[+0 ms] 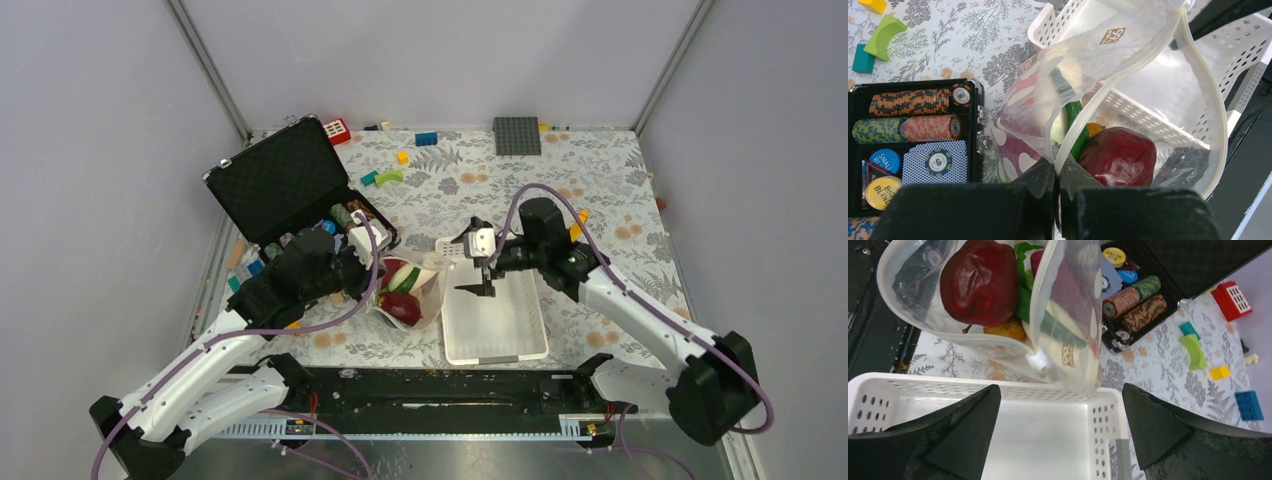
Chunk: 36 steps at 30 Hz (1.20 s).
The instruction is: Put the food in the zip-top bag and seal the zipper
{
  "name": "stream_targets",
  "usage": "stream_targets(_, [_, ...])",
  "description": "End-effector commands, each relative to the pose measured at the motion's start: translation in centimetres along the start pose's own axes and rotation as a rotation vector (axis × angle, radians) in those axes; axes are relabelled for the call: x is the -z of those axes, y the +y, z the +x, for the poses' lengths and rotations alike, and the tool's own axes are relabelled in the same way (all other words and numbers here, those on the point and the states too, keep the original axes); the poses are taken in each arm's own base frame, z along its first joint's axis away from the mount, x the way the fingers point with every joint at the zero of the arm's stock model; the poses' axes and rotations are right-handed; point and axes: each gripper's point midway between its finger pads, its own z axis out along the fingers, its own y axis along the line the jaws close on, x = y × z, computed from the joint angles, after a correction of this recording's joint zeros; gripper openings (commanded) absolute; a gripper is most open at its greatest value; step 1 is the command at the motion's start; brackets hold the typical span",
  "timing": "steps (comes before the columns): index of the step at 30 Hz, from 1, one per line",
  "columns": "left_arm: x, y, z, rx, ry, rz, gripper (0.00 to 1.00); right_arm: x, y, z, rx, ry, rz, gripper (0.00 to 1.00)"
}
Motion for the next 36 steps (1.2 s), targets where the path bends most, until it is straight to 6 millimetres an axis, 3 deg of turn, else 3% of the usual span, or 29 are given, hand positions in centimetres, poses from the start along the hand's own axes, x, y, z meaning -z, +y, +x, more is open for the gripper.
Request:
stream_targets(1, [0.0, -0.3, -1.8, -0.043, -0.080, 0.032, 0.00, -0.7, -1.5, -3.4, 0.132, -0.132, -0.095, 0.98])
stream_targets(7, [0.0, -0.5, -1.8, -0.047, -0.076, 0.043, 0.00, -2.2, -1.0, -3.3, 0.110, -0.200, -0.187, 0.94])
stream_targets(13, [-0.2, -0.5, -1.5, -0.047, -0.073, 0.045, 0.00, -3.5, -2.0, -2.9, 0.059, -0.225, -0.179, 0.82])
stream_targets(17, [0.0, -0.5, -1.6, -0.046, -0.078, 0.041, 0.00, -3.9, -2.3, -2.9, 0.035, -0.240, -0.175, 0.49])
stream_targets(23, [0.3, 0.0, -1.9, -0.036, -0.096, 0.007, 0.00, -3.4, -1.8, -3.6, 0.035, -0.268, -0.184, 0.13])
stream_targets(24, [0.4, 0.1, -2.0, -0.030, -0.101, -0.004, 0.04, -3.3, -1.7, -3.9, 0.029, -0.273, -0.183, 0.06])
stream_targets(25, [0.5, 0.6, -2.2, -0.017, -0.108, -0.031, 0.16, -3.1, -1.5, -4.0, 0.019, -0.278, -0.183, 0.00])
stream_targets(27, [0.8, 1.5, -2.7, 0.016, -0.125, -0.090, 0.35, -2.8, -1.6, -4.8, -0.020, -0.298, -0.166, 0.00])
stream_targets(28, [1.0, 1.9, -3.0, 0.034, -0.137, -0.118, 0.52, -2.7, -1.9, -5.3, -0.041, -0.312, -0.148, 0.00])
stream_targets(29, [1.2, 2.3, -3.5, 0.050, -0.153, -0.144, 0.87, -2.6, -2.0, -5.7, -0.076, -0.325, -0.136, 0.00])
stream_targets(30, [1.5, 2.5, -4.1, 0.057, -0.172, -0.154, 0.97, -2.4, -2.2, -6.2, -0.110, -0.343, -0.126, 0.00])
stream_targets(34, [3.0, 2.2, -7.1, 0.048, -0.242, -0.144, 0.99, -1.6, -1.8, -8.7, -0.273, -0.383, -0.173, 0.00])
stream_targets(36, [4.0, 2.4, -8.7, 0.035, -0.276, -0.156, 0.99, -1.3, -1.9, -9.0, -0.401, -0.357, -0.162, 0.00])
